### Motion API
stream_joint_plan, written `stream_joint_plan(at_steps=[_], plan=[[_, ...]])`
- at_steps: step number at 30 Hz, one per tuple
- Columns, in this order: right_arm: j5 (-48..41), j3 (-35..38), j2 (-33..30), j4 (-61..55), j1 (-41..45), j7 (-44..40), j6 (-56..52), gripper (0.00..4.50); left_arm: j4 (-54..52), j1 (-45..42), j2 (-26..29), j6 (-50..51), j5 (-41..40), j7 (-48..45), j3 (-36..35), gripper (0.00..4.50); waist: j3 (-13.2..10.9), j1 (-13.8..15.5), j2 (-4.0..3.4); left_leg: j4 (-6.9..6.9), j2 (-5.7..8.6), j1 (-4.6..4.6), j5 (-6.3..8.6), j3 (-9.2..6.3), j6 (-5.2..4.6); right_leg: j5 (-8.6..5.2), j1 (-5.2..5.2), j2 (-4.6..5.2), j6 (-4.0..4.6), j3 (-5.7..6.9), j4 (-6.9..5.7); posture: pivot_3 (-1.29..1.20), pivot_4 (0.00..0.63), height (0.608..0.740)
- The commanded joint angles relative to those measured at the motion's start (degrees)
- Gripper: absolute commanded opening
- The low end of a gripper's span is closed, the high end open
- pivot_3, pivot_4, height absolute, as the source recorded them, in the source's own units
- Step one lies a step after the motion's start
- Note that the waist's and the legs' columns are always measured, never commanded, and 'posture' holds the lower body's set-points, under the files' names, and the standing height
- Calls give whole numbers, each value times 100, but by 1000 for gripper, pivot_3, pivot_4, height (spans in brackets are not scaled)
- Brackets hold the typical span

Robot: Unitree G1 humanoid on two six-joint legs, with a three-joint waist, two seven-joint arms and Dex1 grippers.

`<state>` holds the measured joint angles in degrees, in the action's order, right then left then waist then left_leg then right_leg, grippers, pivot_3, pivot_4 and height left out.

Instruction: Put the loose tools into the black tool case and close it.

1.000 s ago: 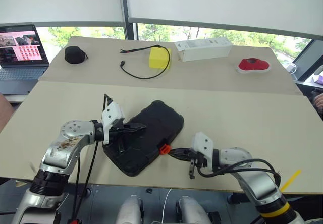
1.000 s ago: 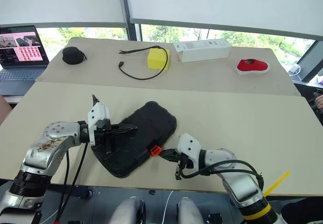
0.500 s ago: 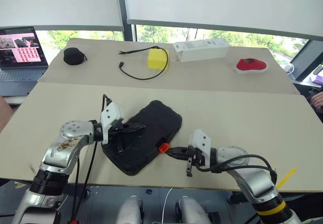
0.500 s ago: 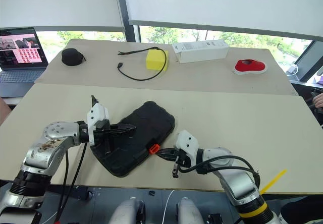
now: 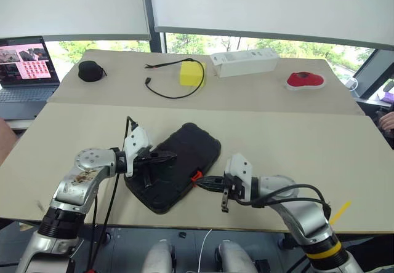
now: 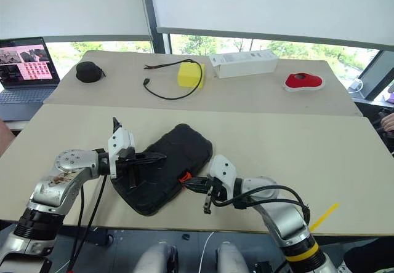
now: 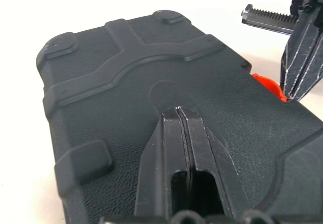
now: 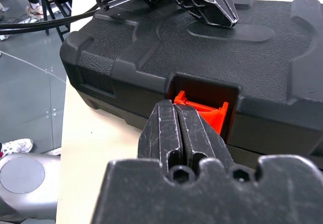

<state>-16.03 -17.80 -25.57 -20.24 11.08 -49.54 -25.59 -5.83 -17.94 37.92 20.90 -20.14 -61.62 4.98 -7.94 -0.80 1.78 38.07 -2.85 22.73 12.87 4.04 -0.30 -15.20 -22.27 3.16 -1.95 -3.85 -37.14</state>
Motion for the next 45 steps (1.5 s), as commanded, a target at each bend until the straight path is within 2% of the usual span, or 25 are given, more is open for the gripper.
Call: stream_joint_plan(at_steps=[1, 8, 19, 29, 38, 45], plan=[[112, -100, 36, 114, 213, 95, -86, 79, 244, 188, -58, 77, 199, -76, 378, 0, 6, -6, -8, 0, 0, -4, 0, 0, 0, -1, 2, -1, 2, -1, 0, 0, 150, 740], [97, -213, -297, 63, 195, -82, -375, 79, 307, 217, -66, 23, 221, -81, 364, 0, 14, 3, -18, 0, 1, -7, 0, 0, 0, -2, 1, -1, 3, -7, 0, 0, 150, 740], [207, -96, -49, 557, 573, 23, -130, 79, 422, 202, -54, -30, 261, -99, 378, 0, 13, 5, -19, -1, 3, 2, 0, -2, 0, -5, -3, 0, -1, -8, 6, 0, 150, 740], [26, -27, 280, 516, 635, 92, -271, 79, 322, 357, -77, 195, 249, -25, 451, 0, 13, -2, -20, -3, 1, 2, 0, -5, 0, -5, -4, -1, 0, -8, 6, 0, 150, 740], [-327, 113, 62, 194, 494, -166, -765, 79, 296, 491, -35, 132, 241, 35, 362, 0, 15, -4, -24, -11, 1, 1, 1, -21, 0, -7, -7, 2, 2, -9, 7, 0, 150, 740], [-269, 69, 191, 285, 630, -94, -697, 79, 331, 465, -84, 122, 253, 64, 375, 0, 17, -5, -28, -17, 1, -4, 1, -24, 1, -13, -7, 2, -3, -9, 8, 0, 150, 740]])
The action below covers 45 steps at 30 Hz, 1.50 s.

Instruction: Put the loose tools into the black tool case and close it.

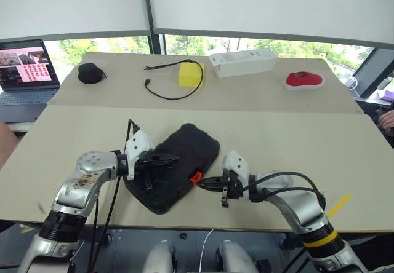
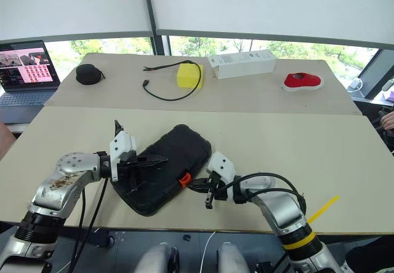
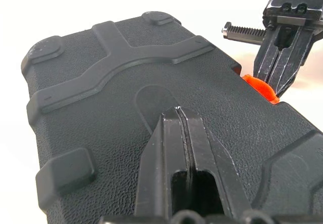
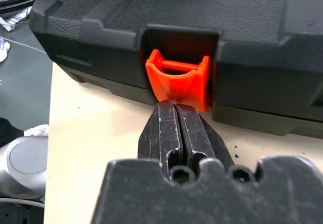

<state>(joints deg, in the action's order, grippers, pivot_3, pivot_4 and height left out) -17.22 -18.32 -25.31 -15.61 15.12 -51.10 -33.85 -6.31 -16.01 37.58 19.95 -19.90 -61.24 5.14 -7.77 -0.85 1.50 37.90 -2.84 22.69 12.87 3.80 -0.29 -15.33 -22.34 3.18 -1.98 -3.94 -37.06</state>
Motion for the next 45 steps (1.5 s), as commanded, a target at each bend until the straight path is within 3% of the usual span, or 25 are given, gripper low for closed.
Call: stream_joint_plan(at_steps=[1, 15, 20, 23, 28, 29, 33, 34, 36, 45], plan=[[-134, 107, 198, -133, 276, 66, 140, 79, 391, 264, -58, 215, 235, 26, 369, 0, 0, -1, 0, 0, 0, 0, 0, 0, 0, 0, 0, 0, 1, 0, 0, 0, 150, 740], [-46, 90, 438, 196, 412, 74, 339, 79, 466, 320, -126, 119, 198, 50, 322, 0, -2, -16, -3, -6, -4, -10, 0, -7, 0, -3, -1, 0, 0, 0, 0, 0, 150, 740], [-225, 272, 165, -71, 238, -168, 289, 79, 239, 505, -201, 213, -231, 63, -153, 0, -3, -19, -4, -9, -6, -6, 0, -6, 1, -4, -9, 1, 2, -2, 0, 0, 150, 740], [-451, 653, -399, -440, -106, -532, 309, 786, -142, 829, -120, 30, -656, 7, -807, 667, -3, -38, -5, -10, -7, 24, 0, -6, 1, 2, -37, 1, 10, -4, 0, 0, 150, 740], [-465, 1322, -1327, -489, -618, -1030, 927, 2609, -344, 1665, 269, -536, -788, -85, -1889, 2592, -5, -60, -1, -19, -2, 69, 14, -6, -2, 3, -80, 4, 12, -5, 7, 0, 150, 740], [-429, 1431, -1439, -418, -677, -1078, 1123, 2820, -371, 1842, 351, -638, -784, -122, -2047, 2803, -6, -76, -1, -22, -3, 70, 17, -5, -3, 1, -84, 3, 15, -5, 8, 0, 150, 740], [-233, 1996, -1706, 540, -803, -1570, 2944, 4241, -292, 2809, 517, -1209, -622, -107, -2873, 4318, -21, -87, 19, -55, -2, 63, 16, -4, -3, -4, -83, 5, 19, -2, 29, 0, 150, 740], [-256, 2142, -1722, 858, -790, -1751, 3408, 4478, -259, 3041, 503, -1388, -562, -72, -3081, 4492, -23, -98, 22, -55, -2, 63, 17, -2, -3, -4, -83, 6, 19, -2, 33, 0, 150, 740], [-380, 2349, -1725, 1395, -729, -2047, 4020, 4478, -167, 3347, 497, -1607, -451, 23, -3307, 4492, -24, -99, 22, -64, 0, 59, 17, 4, -3, -6, -79, 18, 16, -4, 44, 0, 150, 740], [-116, 2546, -1748, 2872, -293, -2008, 4984, 4478, 478, 3356, 231, -2569, -47, 760, -3622, 4492, -66, 20, 68, -63, -3, 59, 14, 12, -2, -8, -82, 25, 20, -1, 36, 0, 150, 740]])
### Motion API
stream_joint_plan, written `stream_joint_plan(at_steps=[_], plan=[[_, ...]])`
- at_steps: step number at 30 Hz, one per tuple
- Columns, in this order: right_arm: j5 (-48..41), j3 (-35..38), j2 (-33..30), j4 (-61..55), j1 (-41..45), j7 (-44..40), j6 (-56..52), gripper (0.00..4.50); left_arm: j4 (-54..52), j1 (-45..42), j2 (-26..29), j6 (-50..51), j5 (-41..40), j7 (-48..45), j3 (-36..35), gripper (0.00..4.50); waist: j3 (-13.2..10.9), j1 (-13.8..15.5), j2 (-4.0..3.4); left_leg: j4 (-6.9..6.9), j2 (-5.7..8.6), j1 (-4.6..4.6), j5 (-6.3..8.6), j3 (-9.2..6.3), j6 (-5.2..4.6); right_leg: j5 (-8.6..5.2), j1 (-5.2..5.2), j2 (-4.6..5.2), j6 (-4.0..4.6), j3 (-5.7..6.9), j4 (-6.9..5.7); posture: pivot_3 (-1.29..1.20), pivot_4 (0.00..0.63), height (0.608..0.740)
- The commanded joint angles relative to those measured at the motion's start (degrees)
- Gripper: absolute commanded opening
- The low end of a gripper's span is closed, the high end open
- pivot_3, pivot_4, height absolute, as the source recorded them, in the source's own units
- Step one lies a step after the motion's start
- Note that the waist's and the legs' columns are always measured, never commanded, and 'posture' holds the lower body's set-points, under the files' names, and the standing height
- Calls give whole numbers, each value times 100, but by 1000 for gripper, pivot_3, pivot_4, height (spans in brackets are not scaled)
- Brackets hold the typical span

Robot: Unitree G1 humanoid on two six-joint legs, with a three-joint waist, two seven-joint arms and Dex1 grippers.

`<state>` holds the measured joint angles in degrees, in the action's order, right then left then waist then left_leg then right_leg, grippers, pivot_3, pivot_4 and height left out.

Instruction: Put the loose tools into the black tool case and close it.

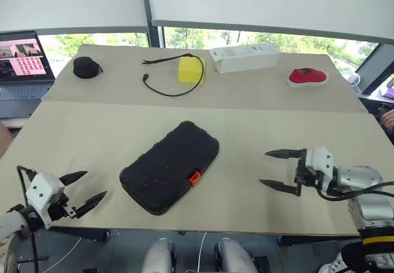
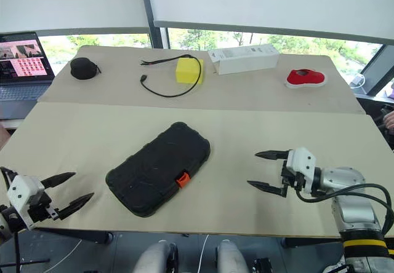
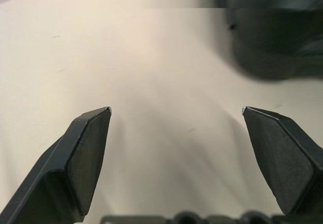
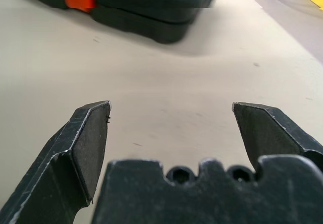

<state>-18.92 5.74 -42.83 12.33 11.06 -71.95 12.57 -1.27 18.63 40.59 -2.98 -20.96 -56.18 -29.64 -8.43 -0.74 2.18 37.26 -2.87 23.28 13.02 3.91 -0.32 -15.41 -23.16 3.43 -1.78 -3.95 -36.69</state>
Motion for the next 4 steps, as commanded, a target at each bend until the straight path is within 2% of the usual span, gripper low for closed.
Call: stream_joint_plan(at_steps=[1, 4], plan=[[70, 118, 33, 108, 145, 108, 398, 4478, -28, -139, -93, -304, 71, 302, -124, 4492, 0, 11, 1, 0, 1, 1, 0, 0, 0, 1, 1, 2, -3, 0, 0, 0, 150, 740], [123, 74, 116, 163, 227, 228, 482, 4478, -94, -154, -118, -290, 83, 387, -43, 4492, -1, 1, 2, -2, 0, 6, 1, 0, 1, 3, -1, 3, -4, 0, 1, 0, 150, 740]])
